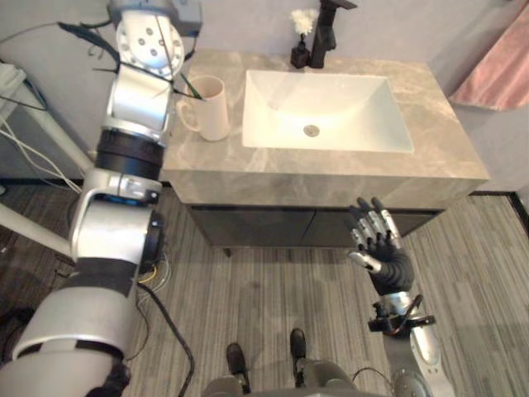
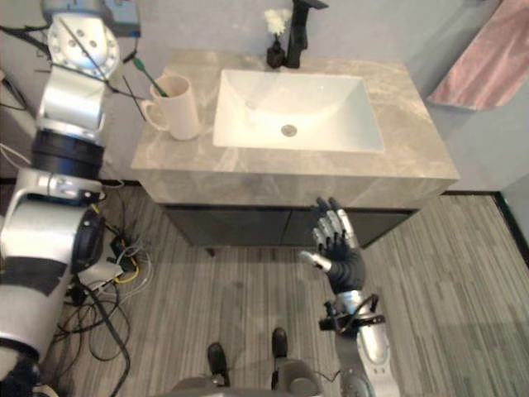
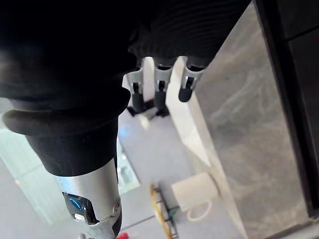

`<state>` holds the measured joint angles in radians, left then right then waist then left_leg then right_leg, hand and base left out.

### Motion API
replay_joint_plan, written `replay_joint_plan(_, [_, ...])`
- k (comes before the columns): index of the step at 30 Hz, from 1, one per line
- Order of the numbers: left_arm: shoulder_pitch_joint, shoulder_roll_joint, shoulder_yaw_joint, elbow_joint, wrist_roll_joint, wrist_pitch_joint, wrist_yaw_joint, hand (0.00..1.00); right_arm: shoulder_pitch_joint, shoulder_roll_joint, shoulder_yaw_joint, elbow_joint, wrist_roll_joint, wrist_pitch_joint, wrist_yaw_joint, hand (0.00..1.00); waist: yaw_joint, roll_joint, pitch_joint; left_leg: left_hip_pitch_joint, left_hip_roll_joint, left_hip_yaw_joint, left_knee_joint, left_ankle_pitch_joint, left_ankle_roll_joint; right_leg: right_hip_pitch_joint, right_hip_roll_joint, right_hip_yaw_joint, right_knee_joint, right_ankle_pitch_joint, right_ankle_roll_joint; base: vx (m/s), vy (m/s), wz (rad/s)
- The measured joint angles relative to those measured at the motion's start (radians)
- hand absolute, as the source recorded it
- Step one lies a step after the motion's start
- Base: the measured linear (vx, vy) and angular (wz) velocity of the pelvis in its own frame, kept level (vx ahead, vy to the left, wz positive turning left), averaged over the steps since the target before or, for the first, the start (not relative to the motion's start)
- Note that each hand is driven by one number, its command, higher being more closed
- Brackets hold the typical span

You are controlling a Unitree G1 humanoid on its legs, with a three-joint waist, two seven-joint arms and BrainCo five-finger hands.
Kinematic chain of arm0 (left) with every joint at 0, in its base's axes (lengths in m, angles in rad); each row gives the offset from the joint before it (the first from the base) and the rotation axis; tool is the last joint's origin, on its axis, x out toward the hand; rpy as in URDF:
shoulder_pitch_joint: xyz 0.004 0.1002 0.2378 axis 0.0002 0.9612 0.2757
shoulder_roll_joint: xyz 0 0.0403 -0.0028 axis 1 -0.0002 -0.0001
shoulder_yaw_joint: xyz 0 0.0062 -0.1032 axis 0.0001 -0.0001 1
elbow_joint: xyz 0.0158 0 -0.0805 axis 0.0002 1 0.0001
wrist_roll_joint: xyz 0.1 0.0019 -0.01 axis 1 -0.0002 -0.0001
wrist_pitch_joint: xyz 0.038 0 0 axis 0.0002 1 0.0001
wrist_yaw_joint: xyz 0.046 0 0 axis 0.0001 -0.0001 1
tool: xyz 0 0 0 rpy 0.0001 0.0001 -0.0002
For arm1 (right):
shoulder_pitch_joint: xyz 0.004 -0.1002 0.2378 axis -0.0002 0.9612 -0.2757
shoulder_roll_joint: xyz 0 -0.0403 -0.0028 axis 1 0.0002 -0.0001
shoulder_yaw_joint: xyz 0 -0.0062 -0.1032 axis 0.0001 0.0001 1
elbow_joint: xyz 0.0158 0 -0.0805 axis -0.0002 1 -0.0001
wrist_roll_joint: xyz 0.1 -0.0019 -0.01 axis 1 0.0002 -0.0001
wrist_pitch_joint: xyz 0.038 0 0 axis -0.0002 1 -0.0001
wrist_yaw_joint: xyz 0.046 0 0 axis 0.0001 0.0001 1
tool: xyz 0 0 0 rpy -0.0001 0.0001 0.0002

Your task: Organize washtable

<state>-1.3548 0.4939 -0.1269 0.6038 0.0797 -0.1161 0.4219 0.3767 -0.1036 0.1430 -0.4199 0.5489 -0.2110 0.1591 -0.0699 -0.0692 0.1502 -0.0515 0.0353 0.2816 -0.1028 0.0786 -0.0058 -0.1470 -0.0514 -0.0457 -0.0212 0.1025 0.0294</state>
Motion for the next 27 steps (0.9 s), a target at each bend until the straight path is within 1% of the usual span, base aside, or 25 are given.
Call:
replay_joint_plan(3, [0.000, 0.000, 0.003, 0.035, 0.004, 0.000, 0.000, 1.00, 0.006, 0.000, 0.002, -0.006, 0.000, -0.004, 0.000, 0.00, -0.001, -0.001, 0.002, -0.004, 0.000, -0.006, 0.000, 0.000, 0.000, 0.000, -0.001, -0.005, -0.001, 0.000, 0.000, 0.02, 0.013, 0.06])
replay_joint_plan(7, [0.000, 0.002, 0.004, 0.040, 0.003, 0.002, -0.001, 1.00, 0.015, -0.001, 0.014, -0.039, 0.001, -0.010, 0.007, 0.00, 0.000, -0.006, 0.028, -0.006, 0.001, -0.007, 0.000, -0.001, 0.000, -0.002, -0.001, -0.007, -0.001, 0.000, 0.000, 0.00, 0.000, 0.00])
replay_joint_plan(8, [0.000, 0.003, 0.004, 0.047, 0.002, 0.002, -0.002, 1.00, 0.018, -0.001, 0.021, -0.039, 0.002, -0.010, 0.019, 0.00, -0.001, -0.008, 0.035, -0.006, 0.001, -0.007, 0.000, -0.001, 0.000, -0.002, -0.001, -0.007, -0.001, 0.000, 0.000, 0.00, 0.000, 0.00])
replay_joint_plan(16, [0.000, 0.006, 0.004, 0.076, -0.010, 0.000, -0.006, 1.00, 0.047, 0.000, 0.022, -0.039, 0.034, -0.010, 0.022, 0.00, -0.004, -0.008, 0.040, -0.024, 0.000, -0.007, 0.000, 0.000, 0.001, -0.018, -0.002, -0.008, -0.003, 0.003, -0.002, 0.02, 0.008, 0.00])
replay_joint_plan(21, [0.000, 0.005, 0.003, 0.076, -0.030, -0.005, -0.007, 1.00, 0.047, 0.000, 0.022, -0.039, 0.035, -0.010, 0.027, 0.00, -0.014, -0.008, 0.045, -0.026, 0.003, -0.009, 0.000, -0.001, 0.002, -0.019, -0.003, -0.010, -0.003, 0.003, -0.002, 0.00, 0.000, 0.00])
replay_joint_plan(22, [0.000, 0.005, 0.003, 0.074, -0.030, -0.008, -0.007, 1.00, 0.047, 0.000, 0.022, -0.039, 0.040, -0.010, 0.035, 0.00, -0.025, -0.008, 0.051, -0.027, 0.003, -0.010, 0.000, -0.009, 0.005, -0.019, -0.003, -0.011, -0.002, 0.003, -0.003, 0.00, 0.000, 0.00])
replay_joint_plan(27, [0.000, 0.002, 0.002, 0.068, -0.029, -0.011, -0.007, 1.00, 0.056, 0.000, 0.022, -0.038, 0.041, -0.010, 0.042, 0.00, -0.028, -0.007, 0.054, -0.039, 0.002, -0.009, 0.000, -0.008, 0.004, -0.033, -0.004, -0.011, -0.001, 0.004, -0.004, 0.01, 0.002, 0.00])
